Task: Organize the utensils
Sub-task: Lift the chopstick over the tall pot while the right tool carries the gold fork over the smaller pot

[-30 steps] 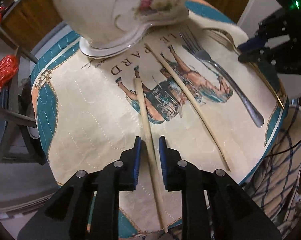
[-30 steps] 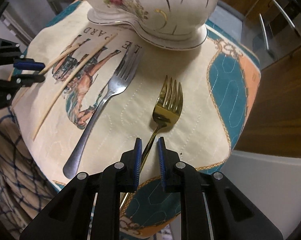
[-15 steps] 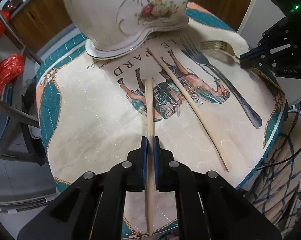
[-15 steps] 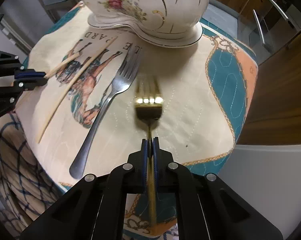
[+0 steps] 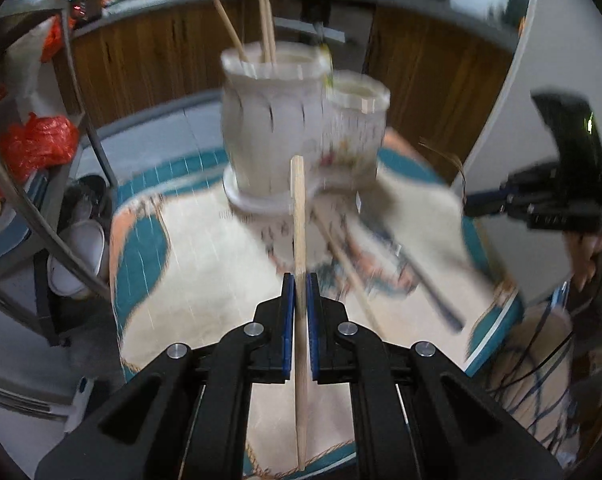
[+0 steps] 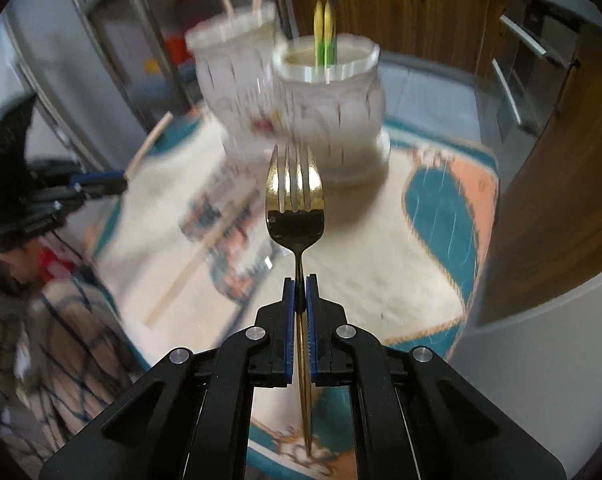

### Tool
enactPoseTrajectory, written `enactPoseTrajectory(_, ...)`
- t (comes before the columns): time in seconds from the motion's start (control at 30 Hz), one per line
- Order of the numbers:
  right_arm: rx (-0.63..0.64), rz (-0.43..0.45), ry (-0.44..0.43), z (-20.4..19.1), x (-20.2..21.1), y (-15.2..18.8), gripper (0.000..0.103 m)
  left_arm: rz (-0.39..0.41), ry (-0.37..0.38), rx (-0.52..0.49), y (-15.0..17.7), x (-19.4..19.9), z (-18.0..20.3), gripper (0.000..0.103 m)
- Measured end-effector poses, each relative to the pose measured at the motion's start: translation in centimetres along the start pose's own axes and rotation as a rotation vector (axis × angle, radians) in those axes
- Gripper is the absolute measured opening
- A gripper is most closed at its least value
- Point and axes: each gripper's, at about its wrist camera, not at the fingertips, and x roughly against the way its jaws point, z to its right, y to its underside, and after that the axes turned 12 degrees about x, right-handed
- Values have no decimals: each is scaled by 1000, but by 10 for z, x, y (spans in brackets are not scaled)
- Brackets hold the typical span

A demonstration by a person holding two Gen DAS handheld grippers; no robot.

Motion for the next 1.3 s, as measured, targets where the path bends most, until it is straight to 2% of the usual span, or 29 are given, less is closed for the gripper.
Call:
enactPoseTrajectory(0.1,-38,122,-12,2,17,-1,6,98,57,60,-11,18,-3,6)
enactPoseTrajectory(0.2,-55,200,-10,1,24,-6,6,168,95,90,-22,25,-1,6)
enactPoseTrajectory(0.47,-46,358,7,1,42,-22,6,329,118,77,-38,32,22,6)
enactPoseTrajectory(0.6,-36,437,4,2,51,-33,6,390,153,105,-57,30,22,6)
enactPoseTrajectory(0.8,9,527,2,2,61,-55,6,471,198,135,-86,28,21,6)
enactPoseTrajectory(1.03,61,651,60,4,82,-82,6,606,218,131,-112,28,24,6)
enactPoseTrajectory(1.3,64,664,88,20,71,-108,6,741,176,154,-138,22,20,6)
